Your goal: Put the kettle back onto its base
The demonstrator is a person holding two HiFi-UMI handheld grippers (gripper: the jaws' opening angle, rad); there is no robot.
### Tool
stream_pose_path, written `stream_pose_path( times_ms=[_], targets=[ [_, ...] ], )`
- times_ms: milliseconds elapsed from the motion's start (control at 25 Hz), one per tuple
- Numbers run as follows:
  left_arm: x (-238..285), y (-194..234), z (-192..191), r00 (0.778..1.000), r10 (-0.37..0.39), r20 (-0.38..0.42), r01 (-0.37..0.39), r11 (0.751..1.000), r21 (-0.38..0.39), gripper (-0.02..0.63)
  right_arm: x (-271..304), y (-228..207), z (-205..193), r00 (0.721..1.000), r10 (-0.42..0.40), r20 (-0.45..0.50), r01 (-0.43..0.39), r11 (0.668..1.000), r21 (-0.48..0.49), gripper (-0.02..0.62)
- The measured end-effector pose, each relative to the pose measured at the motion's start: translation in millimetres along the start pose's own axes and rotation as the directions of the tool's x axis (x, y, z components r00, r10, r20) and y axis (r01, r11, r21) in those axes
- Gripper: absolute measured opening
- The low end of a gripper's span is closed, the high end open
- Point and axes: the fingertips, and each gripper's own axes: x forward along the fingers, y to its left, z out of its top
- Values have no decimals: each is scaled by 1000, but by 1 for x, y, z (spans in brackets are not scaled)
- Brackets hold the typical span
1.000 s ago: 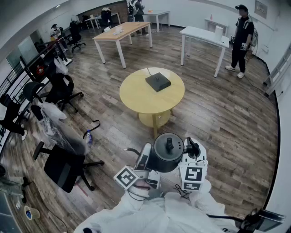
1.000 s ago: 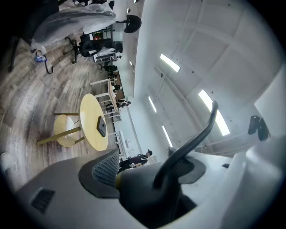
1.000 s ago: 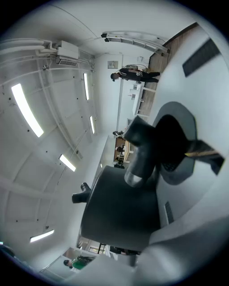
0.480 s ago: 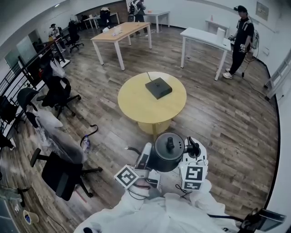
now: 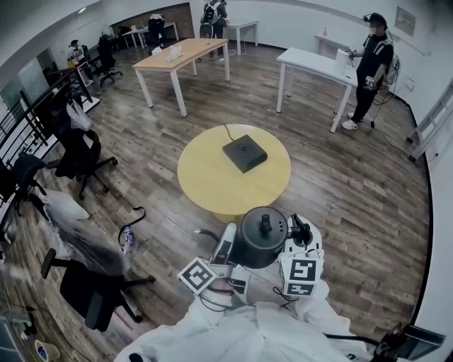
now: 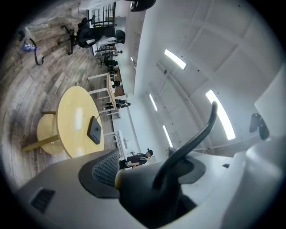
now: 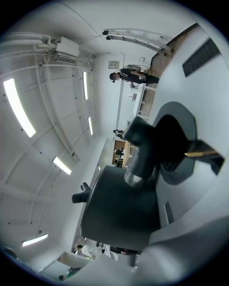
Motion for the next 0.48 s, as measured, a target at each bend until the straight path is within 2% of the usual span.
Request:
stream_pose_path(
  times_ms=[80,480],
  targets=[
    [16,7,12,1000,-3,-6,3,1000,14,344,20,-1,5,1000,-3,3,3,1000,2,23],
    [66,35,41,999,33,-18,-33,999,-32,344,86,-1,0,1000,0,-18,0,1000,17,23]
  ],
)
